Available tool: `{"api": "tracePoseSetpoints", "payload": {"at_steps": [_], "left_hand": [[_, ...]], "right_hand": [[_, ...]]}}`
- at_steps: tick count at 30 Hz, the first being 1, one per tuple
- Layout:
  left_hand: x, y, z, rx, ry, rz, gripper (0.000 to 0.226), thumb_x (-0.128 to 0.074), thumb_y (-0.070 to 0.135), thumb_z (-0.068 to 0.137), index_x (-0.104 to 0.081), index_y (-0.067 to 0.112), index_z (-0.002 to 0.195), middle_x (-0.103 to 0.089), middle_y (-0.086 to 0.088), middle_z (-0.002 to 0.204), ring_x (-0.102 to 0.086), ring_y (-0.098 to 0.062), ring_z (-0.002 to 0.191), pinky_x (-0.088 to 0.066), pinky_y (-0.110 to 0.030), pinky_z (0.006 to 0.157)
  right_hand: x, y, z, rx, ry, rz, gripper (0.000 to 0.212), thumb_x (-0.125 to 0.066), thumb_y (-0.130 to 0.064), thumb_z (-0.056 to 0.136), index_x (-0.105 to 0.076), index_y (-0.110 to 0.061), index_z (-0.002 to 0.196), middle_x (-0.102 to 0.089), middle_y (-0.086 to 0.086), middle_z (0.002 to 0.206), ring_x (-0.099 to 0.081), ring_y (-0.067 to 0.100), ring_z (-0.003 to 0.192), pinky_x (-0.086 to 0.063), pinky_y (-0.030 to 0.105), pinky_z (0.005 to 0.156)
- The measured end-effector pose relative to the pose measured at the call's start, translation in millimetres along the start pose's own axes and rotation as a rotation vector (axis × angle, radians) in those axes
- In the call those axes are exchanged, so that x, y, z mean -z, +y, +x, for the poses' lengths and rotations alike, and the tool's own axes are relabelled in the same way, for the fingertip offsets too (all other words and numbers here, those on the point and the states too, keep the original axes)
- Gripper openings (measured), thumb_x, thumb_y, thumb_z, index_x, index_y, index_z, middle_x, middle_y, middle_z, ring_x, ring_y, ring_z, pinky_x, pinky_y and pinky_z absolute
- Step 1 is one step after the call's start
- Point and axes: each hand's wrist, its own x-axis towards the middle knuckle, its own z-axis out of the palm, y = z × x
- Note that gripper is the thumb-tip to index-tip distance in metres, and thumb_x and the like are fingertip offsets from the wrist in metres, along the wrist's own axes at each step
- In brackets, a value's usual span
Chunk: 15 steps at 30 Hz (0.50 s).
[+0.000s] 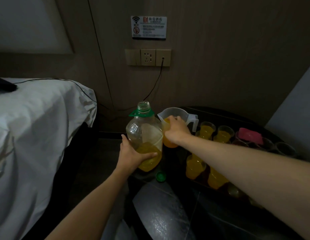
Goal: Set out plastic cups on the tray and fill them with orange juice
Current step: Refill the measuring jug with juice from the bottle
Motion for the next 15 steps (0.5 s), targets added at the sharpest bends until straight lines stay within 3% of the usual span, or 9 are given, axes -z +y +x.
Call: {"api": "tracePoseSetpoints", "payload": {"at_steps": [3,7,12,15], "left_hand": [[2,3,-6,-0.065,0.022,-0.006,0.169,-0.092,0.068,0.025,-0.003,0.023,0.162,-0.021,-0.006,0.163,-0.027,-0.027,0.150,-0.030,-0.052,0.121],[5,7,-8,-0.138,0.110,-0.049,0.146,-0.096,0.051,0.050,-0.007,0.023,0.162,-0.020,-0.005,0.162,-0.029,-0.024,0.148,-0.031,-0.044,0.119],[12,15,-2,-0.274,0.126,-0.016,0.137,-0.097,0.050,0.051,-0.016,0.028,0.160,-0.027,0.000,0.155,-0.034,-0.019,0.143,-0.035,-0.040,0.117],[14,23,-2,-0.313,0.114,-0.006,0.140,-0.096,0.052,0.049,-0.016,0.029,0.160,-0.028,0.000,0.154,-0.035,-0.018,0.142,-0.036,-0.040,0.117]], "right_hand": [[-21,-2,-3,-0.002,0.195,0.031,0.056,-0.064,-0.011,0.094,-0.040,-0.020,0.144,-0.042,0.007,0.147,-0.051,0.030,0.128,-0.046,0.035,0.083],[-31,1,-12,0.003,0.343,0.022,0.051,-0.068,-0.010,0.089,-0.045,-0.019,0.134,-0.048,0.005,0.138,-0.059,0.029,0.117,-0.054,0.039,0.079],[-47,10,-28,-0.063,0.277,-0.066,0.038,-0.069,-0.017,0.092,-0.054,-0.017,0.126,-0.052,0.005,0.131,-0.061,0.025,0.109,-0.052,0.032,0.074],[-72,20,-33,-0.083,0.171,-0.086,0.021,-0.069,-0.020,0.093,-0.063,-0.019,0.113,-0.057,0.004,0.121,-0.062,0.025,0.106,-0.056,0.036,0.079]]}}
